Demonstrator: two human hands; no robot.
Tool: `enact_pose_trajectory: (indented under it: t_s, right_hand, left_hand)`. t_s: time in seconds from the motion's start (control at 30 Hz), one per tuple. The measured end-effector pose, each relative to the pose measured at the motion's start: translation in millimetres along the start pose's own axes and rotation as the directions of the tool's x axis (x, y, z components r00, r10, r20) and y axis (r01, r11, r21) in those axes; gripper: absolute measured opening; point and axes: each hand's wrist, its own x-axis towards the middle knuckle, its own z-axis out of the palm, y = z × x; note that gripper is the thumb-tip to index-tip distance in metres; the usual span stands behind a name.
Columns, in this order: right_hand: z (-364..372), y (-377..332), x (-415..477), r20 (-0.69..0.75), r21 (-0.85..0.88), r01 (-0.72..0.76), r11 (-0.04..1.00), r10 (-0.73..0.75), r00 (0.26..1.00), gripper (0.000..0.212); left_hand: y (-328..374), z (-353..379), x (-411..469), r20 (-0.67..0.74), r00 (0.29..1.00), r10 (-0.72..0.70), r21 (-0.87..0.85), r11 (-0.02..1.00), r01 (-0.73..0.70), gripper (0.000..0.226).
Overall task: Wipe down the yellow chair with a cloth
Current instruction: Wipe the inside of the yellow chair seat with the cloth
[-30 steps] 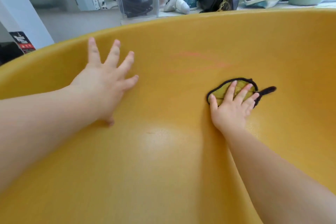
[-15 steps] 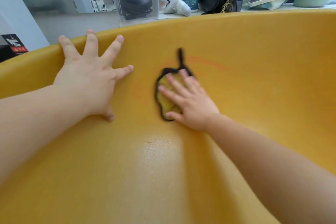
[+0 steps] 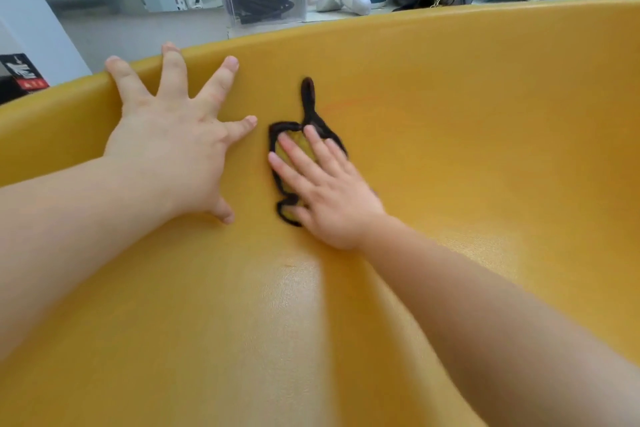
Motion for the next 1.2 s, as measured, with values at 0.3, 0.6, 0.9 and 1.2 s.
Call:
enact_pose_trajectory:
  t_s: [0.3,0.6,0.9,1.2]
  right_hand:
    - [-25.4,42.9,30.5,-0.11,0.223,-0.837,0.5,0.866,0.488,0.102]
    - [-6.9,77.1,-6.9,-0.035,-0.094,0.004,0.996,-0.007,0.999,0.083]
    - [3.1,-33.8,24.2,-0.103,0.164,-0.452,0.877,0.471,0.876,0.077]
    - [-3.0,102.8,-46.5,-0.028,-0.103,-0.167,0.981,0.165,0.986,0.087]
  left_hand:
    - [-1.3,4.7,0.0,-0.011,1.0,0.002,0.013,1.0,-0.002,0.134]
    - [-1.5,2.7,2.8,-0.023,1.0,0.015,0.033,0.999,-0.015,0.132]
    - [-1.6,6.9,0.1,-0.027,1.0,0.007,0.036,0.999,-0.006,0.13]
    - [-1.5,4.6,3.9,-0.018,1.0,0.015,0.011,1.0,-0.015,0.131]
